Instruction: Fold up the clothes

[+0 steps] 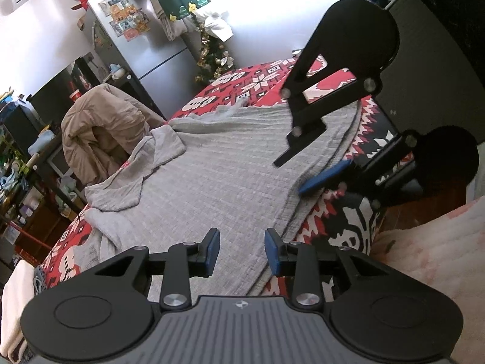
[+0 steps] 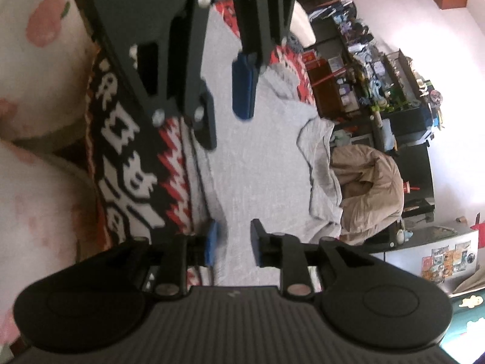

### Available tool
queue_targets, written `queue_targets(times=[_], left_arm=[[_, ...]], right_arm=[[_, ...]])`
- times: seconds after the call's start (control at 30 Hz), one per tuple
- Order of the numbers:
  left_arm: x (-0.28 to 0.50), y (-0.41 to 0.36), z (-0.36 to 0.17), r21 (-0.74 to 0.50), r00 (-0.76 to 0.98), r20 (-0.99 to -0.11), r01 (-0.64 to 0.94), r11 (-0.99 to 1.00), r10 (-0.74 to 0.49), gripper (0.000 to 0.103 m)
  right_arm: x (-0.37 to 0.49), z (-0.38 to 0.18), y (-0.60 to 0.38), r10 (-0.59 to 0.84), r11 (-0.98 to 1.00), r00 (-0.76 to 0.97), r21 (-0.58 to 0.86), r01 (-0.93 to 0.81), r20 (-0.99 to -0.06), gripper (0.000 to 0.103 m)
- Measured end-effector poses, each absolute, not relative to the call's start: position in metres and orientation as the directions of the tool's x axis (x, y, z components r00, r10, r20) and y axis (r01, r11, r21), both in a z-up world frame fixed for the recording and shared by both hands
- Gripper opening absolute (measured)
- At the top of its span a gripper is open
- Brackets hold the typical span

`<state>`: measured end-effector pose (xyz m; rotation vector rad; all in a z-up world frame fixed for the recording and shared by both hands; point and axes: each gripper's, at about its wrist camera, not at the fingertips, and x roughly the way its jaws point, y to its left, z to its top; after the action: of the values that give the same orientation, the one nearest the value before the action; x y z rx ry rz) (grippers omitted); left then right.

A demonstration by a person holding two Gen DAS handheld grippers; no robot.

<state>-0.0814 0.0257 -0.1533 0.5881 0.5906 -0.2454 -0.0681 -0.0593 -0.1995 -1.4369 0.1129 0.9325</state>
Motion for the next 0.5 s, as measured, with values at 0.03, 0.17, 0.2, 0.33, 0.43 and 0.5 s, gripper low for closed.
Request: queue_targets(times=[0.03, 0.17, 0.2, 0.33, 0.43, 0.5], left_arm=[[-0.082, 0.024, -0.154, 0.45, 0.808, -0.586, 0.383, 0.807, -0.056, 0.034], [-0.082, 0.02, -0.154, 0.456, 0.808, -0.585, 0.395, 0.798, -0.065, 0.033], [-0.082, 0.019, -0.154, 0.457, 0.809, -0.585, 0.395, 0.797, -0.066, 0.033], [-0.081, 0.016, -0.155, 0.46, 0.809, -0.583, 0.399, 0.793, -0.069, 0.033], [-0.08, 0.014, -0.155, 0.464, 0.81, -0.582, 0.402, 0.79, -0.07, 0.033], [-0.08, 0.013, -0.155, 0.472, 0.812, -0.58, 0.404, 0.783, -0.069, 0.033]], right_arm=[[-0.069, -0.2, -0.058, 0.479, -0.138, 0.655, -0.787, -0.601, -0.584, 0.028], [-0.066, -0.2, -0.055, 0.478, -0.133, 0.658, -0.788, -0.6, -0.582, 0.028], [-0.065, -0.199, -0.056, 0.472, -0.131, 0.658, -0.785, -0.606, -0.586, 0.028], [-0.058, -0.196, -0.061, 0.447, -0.118, 0.654, -0.765, -0.633, -0.61, 0.023], [-0.052, -0.195, -0.063, 0.423, -0.102, 0.64, -0.735, -0.67, -0.642, 0.003], [-0.053, -0.193, -0.063, 0.438, -0.091, 0.636, -0.736, -0.671, -0.635, 0.003]])
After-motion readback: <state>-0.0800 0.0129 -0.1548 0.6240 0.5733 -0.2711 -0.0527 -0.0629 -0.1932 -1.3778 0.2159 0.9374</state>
